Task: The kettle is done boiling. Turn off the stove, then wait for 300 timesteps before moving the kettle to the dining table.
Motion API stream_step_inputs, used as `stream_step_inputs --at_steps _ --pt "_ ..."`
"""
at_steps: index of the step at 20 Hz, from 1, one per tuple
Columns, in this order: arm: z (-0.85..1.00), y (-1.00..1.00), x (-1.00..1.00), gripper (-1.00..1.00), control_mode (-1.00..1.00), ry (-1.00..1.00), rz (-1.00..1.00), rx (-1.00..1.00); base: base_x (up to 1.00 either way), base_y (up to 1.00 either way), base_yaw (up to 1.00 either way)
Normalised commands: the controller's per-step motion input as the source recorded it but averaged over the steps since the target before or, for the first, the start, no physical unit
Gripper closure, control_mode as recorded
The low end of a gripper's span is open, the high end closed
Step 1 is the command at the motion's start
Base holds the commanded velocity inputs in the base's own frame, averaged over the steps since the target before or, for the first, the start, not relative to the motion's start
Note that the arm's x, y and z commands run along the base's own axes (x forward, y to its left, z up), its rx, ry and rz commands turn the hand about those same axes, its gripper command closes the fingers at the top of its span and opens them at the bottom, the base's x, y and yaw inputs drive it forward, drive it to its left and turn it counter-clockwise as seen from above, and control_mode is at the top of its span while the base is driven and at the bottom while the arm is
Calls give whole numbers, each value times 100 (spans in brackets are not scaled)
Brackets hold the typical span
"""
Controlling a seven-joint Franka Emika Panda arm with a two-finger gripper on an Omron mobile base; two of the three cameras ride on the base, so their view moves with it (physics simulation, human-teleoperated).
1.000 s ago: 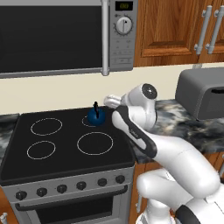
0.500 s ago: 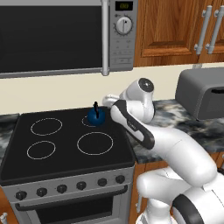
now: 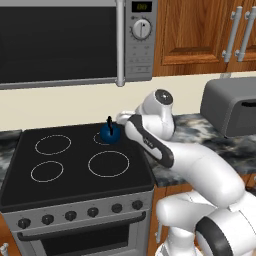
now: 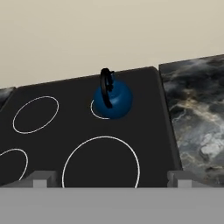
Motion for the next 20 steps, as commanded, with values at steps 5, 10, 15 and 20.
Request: stream_step_inputs --at_steps 5,10,15,20 --pt "0 0 25 -100 -100 4 0 -4 0 0 0" --pt "-7 8 31 -100 -100 6 0 -5 0 0 0" --pt "-14 21 28 -100 -100 7 0 -5 0 0 0" --pt "-17 19 26 -100 -100 6 0 -9 0 0 0"
